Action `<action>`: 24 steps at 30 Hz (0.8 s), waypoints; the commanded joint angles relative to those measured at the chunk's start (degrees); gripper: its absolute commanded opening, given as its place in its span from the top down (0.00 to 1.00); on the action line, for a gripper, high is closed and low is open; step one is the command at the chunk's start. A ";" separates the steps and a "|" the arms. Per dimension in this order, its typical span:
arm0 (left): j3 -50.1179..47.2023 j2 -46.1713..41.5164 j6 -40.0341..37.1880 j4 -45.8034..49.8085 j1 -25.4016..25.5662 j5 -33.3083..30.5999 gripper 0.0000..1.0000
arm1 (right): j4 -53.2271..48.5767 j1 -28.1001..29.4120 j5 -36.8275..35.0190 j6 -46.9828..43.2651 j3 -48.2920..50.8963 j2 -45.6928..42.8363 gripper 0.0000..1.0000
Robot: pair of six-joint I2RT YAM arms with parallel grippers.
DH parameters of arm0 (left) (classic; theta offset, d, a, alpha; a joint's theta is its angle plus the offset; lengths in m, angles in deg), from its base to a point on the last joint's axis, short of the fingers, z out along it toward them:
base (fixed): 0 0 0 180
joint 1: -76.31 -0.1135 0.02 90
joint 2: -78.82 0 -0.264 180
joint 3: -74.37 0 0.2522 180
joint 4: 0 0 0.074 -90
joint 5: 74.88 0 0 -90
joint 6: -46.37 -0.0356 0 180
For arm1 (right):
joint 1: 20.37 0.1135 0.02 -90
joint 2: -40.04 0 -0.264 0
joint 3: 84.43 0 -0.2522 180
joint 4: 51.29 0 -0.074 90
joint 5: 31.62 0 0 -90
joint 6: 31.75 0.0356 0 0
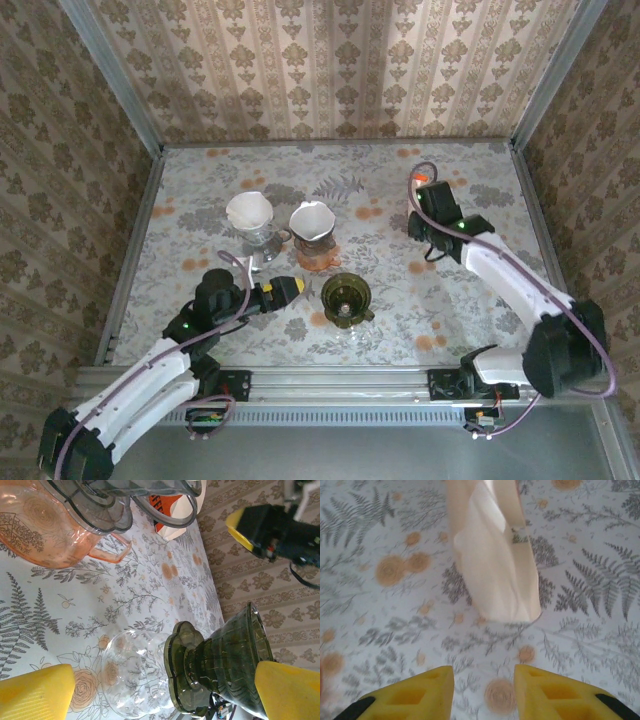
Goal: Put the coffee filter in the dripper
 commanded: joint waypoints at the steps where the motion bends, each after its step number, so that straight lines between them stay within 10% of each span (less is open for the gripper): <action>1: -0.92 -1.91 0.19 -1.06 0.45 0.02 0.05 | 2.36 -2.42 -0.02 -2.30 -5.40 6.94 0.66; 24: -2.11 -3.49 0.90 -0.46 0.67 -0.88 0.05 | 1.24 -3.03 -10.01 -10.60 -16.33 23.13 0.72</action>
